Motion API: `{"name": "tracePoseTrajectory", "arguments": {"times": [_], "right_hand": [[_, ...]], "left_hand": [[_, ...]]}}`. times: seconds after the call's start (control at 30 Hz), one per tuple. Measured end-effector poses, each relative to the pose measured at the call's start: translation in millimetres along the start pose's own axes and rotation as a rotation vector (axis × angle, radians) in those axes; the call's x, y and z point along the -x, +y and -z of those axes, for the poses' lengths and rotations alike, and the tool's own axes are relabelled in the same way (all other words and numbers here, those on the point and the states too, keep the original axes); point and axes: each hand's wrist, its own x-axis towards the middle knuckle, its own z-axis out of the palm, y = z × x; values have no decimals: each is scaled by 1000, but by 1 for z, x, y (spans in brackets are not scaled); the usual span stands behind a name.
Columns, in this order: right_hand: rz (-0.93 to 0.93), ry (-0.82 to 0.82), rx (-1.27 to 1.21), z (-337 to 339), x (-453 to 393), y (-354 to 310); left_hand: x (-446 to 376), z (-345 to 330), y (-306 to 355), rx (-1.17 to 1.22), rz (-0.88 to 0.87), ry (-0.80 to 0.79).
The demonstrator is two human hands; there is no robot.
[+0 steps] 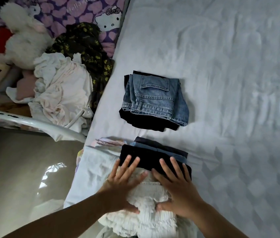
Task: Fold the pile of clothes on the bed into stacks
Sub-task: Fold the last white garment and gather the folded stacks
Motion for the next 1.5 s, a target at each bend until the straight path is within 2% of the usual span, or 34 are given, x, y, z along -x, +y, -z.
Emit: {"name": "tracePoseTrajectory", "arguments": {"times": [0.13, 0.23, 0.4, 0.43, 0.53, 0.63, 0.7, 0.73, 0.77, 0.83, 0.87, 0.97, 1.07, 1.17, 1.23, 1.37, 1.5], "right_hand": [[2, 9, 29, -21, -17, 7], [-36, 7, 0, -33, -30, 9], [-53, 59, -7, -49, -45, 15], [-50, 54, -5, -47, -46, 16], [-27, 75, -32, -32, -38, 19], [-30, 187, -277, -4, -38, 24], [-106, 336, -370, 14, -47, 31], [-153, 417, -391, 21, -55, 36], [-206, 487, -409, 29, -65, 43], [-305, 535, -459, 45, -87, 58], [-345, 523, -478, 54, -100, 67], [-438, 488, -528, 69, -140, 93], [-524, 462, -627, 74, -179, 119], [-615, 424, -728, 64, -210, 145], [-646, 415, -780, 57, -225, 158], [-579, 402, -824, 65, -248, 157], [-479, 424, -1048, 64, -265, 143]], "left_hand": [[-26, -19, 0, 22, 140, -127], [-43, -32, 7, 52, 218, -127], [-58, -51, 11, -71, 320, -8], [-59, -50, 9, -86, 296, 9], [-53, -40, -3, -19, 176, -74], [-46, -20, -26, 26, -32, 86], [-49, 1, -45, 199, -110, 136], [-56, 11, -53, 284, -84, 158], [-65, 20, -61, 345, -28, 245], [-94, 36, -79, 427, 155, 432], [-111, 44, -88, 467, 266, 462], [-157, 60, -114, 681, 562, 370], [-200, 56, -140, 790, 719, 271], [-234, 47, -162, 884, 807, 246], [-251, 47, -171, 925, 844, 295], [-269, 49, -182, 908, 710, 351], [-272, 50, -190, 978, 653, 342]]}}
